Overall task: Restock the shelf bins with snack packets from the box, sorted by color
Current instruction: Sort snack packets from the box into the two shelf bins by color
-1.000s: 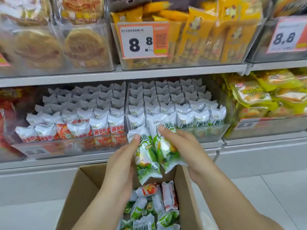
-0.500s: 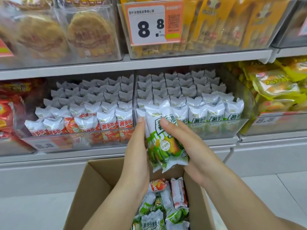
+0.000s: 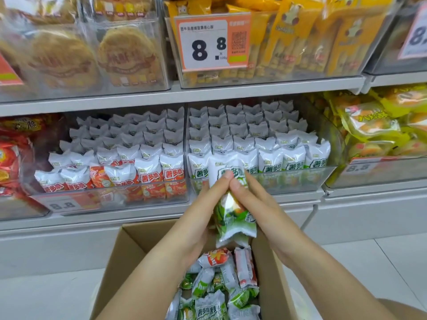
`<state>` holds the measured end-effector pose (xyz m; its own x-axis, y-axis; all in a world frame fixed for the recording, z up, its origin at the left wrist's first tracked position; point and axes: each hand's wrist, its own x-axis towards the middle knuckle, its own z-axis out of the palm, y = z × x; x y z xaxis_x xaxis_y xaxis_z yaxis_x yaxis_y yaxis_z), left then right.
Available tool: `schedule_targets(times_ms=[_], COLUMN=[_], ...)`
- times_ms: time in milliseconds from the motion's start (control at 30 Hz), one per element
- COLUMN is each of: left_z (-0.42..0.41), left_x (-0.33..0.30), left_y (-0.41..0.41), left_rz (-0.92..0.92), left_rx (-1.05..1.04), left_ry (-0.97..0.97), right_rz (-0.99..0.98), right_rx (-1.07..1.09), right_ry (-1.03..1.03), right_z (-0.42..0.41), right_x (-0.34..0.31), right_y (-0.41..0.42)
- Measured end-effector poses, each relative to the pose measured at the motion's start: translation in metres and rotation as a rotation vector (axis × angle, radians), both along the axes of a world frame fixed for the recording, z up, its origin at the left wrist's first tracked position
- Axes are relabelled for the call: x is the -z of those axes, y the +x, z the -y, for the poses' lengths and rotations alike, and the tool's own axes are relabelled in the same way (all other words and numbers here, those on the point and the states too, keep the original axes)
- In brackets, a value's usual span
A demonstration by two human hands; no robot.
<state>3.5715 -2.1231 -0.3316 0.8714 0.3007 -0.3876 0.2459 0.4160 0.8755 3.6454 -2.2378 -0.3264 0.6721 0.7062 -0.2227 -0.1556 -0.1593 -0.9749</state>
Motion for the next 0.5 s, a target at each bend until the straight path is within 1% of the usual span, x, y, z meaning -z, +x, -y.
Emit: schedule_targets(times_ms=[33,100,133,167,200,233,267,300,333,367,433,500], left_z=[0.003,0.009,0.011,0.011,0.010,0.006,0.001,-0.004,-0.009,-0.014,-0.022,-0.028], left_x=[-0.001,-0.001,-0.001,0.000,0.001,0.002,0.004,0.005,0.006,0.006,0.006,0.005], left_y=[-0.001,-0.004,-0.006,-0.008,-0.010,-0.012,-0.014,-0.017,-0.021,-0.025,-0.035,-0.044], left_rz=[0.010,0.025,0.024,0.018,0.014,0.011,0.021,0.031,0.044,0.066,0.097,0.111], left_rx=[0.022,0.041,0.036,0.019,-0.008,-0.050,-0.095,-0.134,-0.170,-0.197,-0.236,-0.240], left_ry=[-0.087,-0.179,-0.212,-0.249,-0.289,-0.325,-0.354,-0.374,-0.391,-0.408,-0.412,-0.400], right_rz=[0.049,0.175,0.218,0.245,0.321,0.465,0.664,0.901,1.092,1.203,1.297,1.335], right_rx=[-0.022,-0.148,-0.150,-0.102,-0.029,0.051,0.119,0.135,0.115,0.069,-0.028,-0.034], right_ry=[-0.058,-0.180,-0.233,-0.279,-0.340,-0.394,-0.457,-0.554,-0.645,-0.720,-0.800,-0.828], right_z=[0.007,-0.001,-0.004,-0.007,-0.009,-0.007,-0.002,0.002,0.005,0.008,-0.005,-0.015], right_x=[0.000,0.010,0.016,0.017,0.018,0.016,0.013,0.011,0.010,0.011,0.025,0.032], right_y=[-0.005,0.001,0.009,0.019,0.030,0.040,0.048,0.055,0.061,0.064,0.072,0.077])
